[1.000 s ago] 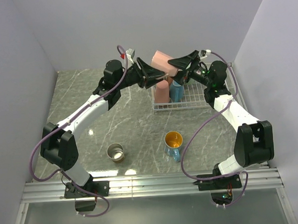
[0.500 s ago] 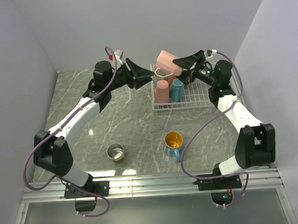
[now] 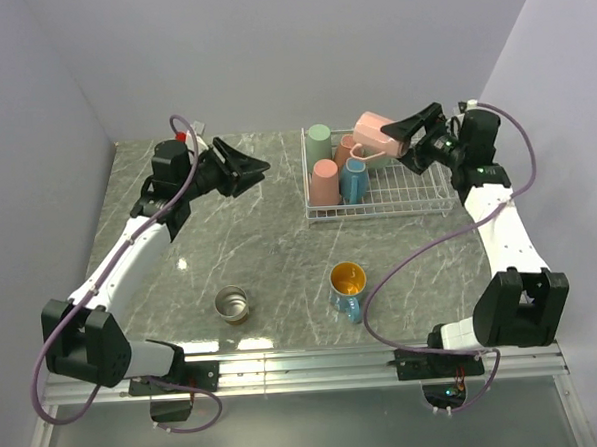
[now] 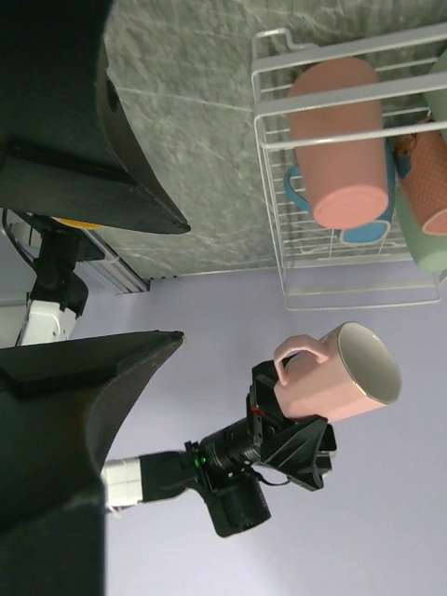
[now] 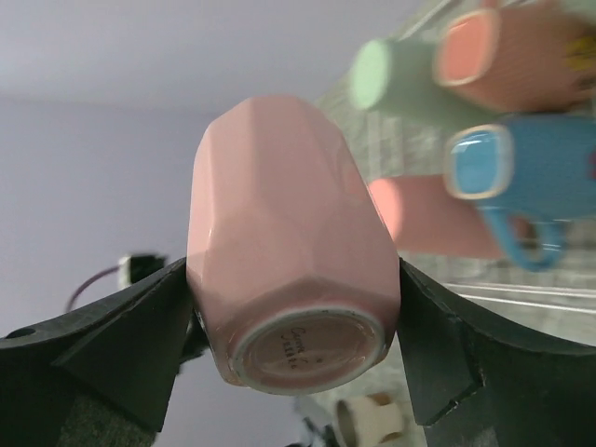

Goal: Load the cups into the dish rack

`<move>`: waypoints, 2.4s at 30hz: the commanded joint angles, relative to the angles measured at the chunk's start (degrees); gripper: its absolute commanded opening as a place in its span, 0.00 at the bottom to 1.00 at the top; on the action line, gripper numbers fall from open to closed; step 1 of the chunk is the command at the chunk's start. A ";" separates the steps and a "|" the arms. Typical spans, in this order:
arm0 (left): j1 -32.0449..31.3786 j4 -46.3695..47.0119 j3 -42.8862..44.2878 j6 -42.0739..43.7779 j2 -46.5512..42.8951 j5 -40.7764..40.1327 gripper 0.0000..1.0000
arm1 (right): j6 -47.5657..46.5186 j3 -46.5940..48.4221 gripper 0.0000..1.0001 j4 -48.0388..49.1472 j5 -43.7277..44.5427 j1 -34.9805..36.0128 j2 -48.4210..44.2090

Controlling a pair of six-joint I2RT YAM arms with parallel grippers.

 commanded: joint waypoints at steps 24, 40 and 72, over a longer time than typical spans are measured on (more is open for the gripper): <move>1.07 -7.56 -1.95 6.36 -2.86 -2.08 0.49 | -27.60 26.19 0.00 -38.75 34.80 4.24 14.09; 0.98 -7.90 -2.13 5.92 -3.12 -2.69 0.49 | -31.74 33.14 0.00 -44.83 51.59 13.30 25.61; 0.98 -9.93 0.77 7.85 -0.66 -3.40 0.48 | -33.06 39.12 0.61 -47.55 53.71 16.82 32.56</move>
